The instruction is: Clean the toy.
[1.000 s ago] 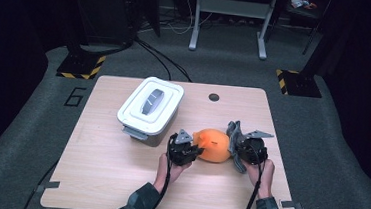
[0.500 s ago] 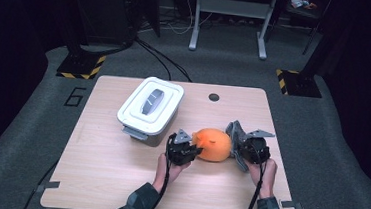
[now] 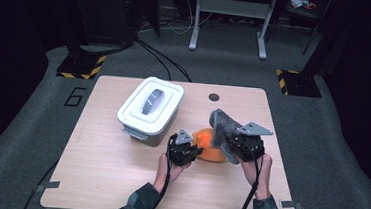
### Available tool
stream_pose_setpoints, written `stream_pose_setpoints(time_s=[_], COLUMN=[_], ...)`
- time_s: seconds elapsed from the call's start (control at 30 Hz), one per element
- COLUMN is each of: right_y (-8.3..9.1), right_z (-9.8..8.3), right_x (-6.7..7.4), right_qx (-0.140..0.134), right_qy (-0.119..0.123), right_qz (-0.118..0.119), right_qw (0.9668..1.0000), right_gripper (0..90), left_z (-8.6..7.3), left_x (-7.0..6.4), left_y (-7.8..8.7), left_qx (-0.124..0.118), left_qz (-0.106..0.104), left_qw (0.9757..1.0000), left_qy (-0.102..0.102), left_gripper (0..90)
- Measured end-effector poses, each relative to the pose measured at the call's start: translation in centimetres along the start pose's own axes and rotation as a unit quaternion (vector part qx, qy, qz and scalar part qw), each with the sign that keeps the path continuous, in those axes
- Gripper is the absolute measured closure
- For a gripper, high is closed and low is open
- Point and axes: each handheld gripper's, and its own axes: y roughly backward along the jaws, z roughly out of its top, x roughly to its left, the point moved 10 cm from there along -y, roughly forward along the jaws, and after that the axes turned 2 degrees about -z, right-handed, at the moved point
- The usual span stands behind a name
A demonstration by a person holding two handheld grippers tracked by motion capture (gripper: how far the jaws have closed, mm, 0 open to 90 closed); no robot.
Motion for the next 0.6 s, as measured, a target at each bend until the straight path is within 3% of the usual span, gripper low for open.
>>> stream_pose_setpoints(time_s=[0.1, 0.23, 0.3, 0.37, 0.6], right_y=[-0.1, -1.8, -2.8, -3.2, -2.7], right_z=[0.9, 0.3, -0.6, -1.1, -1.5], right_x=[1.8, 3.1, 3.0, 3.0, 1.8], right_qx=[-0.003, 0.025, 0.042, 0.042, 0.044], right_qy=[0.018, 0.035, 0.044, 0.032, 0.032], right_qz=[0.019, 0.034, 0.030, 0.036, 0.025], right_qw=[0.9996, 0.9985, 0.9977, 0.9980, 0.9982], right_gripper=[77.5, 77.4, 77.3, 77.4, 77.3], left_z=[0.1, 0.0, -0.1, -0.2, -0.1], left_x=[-0.1, -0.1, 0.0, 0.0, -0.1], left_y=[0.0, 0.0, 0.0, 0.0, 0.0], left_qx=[-0.002, 0.001, 0.002, 0.001, 0.001], left_qz=[-0.001, -0.002, -0.001, -0.006, -0.006], left_qw=[1.0000, 1.0000, 1.0000, 1.0000, 1.0000], left_qy=[0.000, 0.000, 0.002, 0.005, 0.001], left_gripper=[79.9, 79.9, 79.8, 79.7, 79.7])
